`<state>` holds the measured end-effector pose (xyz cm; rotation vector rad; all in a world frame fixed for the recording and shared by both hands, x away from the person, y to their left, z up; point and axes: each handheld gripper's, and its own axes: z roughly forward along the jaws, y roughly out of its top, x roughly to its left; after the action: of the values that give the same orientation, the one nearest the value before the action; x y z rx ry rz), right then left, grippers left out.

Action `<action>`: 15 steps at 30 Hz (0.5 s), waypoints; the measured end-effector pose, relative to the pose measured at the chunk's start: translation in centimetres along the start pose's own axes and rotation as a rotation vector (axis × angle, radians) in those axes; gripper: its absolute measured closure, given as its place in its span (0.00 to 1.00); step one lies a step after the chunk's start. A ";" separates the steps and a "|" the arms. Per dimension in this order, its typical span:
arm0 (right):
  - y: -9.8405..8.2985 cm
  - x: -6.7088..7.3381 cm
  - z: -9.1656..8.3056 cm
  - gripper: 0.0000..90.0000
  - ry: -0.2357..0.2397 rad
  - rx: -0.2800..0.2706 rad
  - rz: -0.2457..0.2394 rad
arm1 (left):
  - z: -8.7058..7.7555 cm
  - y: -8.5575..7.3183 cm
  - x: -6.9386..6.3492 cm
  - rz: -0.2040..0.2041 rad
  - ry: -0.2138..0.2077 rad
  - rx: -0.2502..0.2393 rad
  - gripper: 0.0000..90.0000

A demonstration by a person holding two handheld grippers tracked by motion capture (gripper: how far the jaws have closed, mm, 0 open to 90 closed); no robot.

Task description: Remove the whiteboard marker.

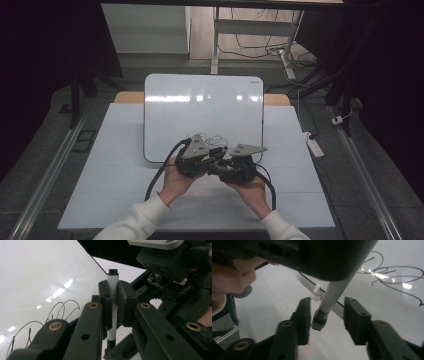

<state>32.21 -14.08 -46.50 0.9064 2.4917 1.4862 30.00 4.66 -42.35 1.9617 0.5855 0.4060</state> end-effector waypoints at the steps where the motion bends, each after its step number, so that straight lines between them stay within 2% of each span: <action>1: 0.0 -0.1 0.0 0.74 0.003 0.006 0.006 | 0.1 0.0 0.0 0.000 0.002 0.001 0.90; 5: 0.0 -0.3 0.2 0.82 0.018 0.025 0.033 | 0.3 0.0 -0.1 0.000 0.002 0.003 0.90; 14: -0.1 -0.6 0.4 0.86 0.020 0.050 0.063 | 0.8 0.1 -0.5 0.018 0.016 0.013 0.90; 15: -0.1 -0.6 0.4 0.86 0.015 0.046 0.058 | 0.7 0.1 -0.4 0.005 0.018 0.000 0.89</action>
<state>32.82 -14.16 -46.87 0.9865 2.5411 1.4634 30.03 3.88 -42.58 1.9618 0.5919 0.4267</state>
